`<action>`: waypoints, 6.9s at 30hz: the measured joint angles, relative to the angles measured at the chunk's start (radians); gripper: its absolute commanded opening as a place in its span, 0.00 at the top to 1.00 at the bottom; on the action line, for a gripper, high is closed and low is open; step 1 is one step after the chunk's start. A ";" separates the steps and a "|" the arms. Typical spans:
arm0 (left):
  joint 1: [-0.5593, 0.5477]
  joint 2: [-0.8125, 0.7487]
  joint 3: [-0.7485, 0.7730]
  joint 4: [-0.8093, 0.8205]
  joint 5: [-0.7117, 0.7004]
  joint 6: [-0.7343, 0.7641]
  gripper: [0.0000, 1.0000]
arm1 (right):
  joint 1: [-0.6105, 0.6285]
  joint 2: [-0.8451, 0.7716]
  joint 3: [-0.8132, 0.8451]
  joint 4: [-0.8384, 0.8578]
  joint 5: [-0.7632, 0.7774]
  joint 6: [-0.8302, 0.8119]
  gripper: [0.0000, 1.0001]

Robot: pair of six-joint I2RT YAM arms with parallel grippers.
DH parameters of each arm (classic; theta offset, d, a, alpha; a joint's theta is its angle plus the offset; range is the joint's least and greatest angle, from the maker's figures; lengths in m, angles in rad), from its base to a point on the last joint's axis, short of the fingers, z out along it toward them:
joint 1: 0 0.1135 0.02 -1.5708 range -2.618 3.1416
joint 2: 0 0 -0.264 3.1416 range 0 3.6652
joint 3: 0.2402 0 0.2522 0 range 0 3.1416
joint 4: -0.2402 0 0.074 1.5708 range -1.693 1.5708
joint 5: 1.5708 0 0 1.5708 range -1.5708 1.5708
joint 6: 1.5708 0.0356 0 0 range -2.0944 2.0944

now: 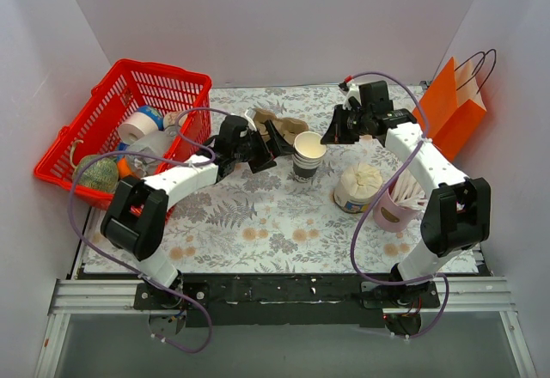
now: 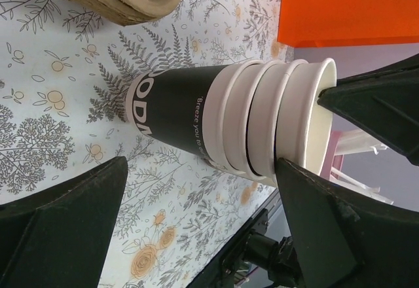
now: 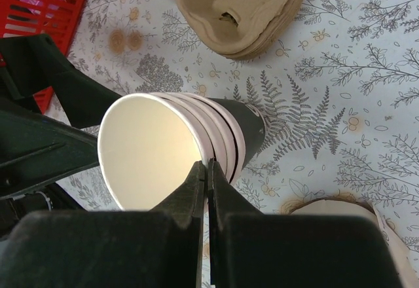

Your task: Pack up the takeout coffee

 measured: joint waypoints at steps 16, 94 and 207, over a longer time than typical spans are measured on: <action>-0.032 0.087 0.123 -0.175 -0.101 0.057 0.02 | -0.011 -0.008 -0.025 0.034 -0.012 0.016 0.99; -0.164 -0.037 0.320 -0.662 -0.363 0.250 1.00 | 0.185 -0.119 -0.129 0.023 0.015 0.037 0.39; -0.161 -0.679 0.071 -0.765 -0.641 0.111 1.00 | 0.228 -0.102 -0.177 -0.002 0.210 0.040 0.38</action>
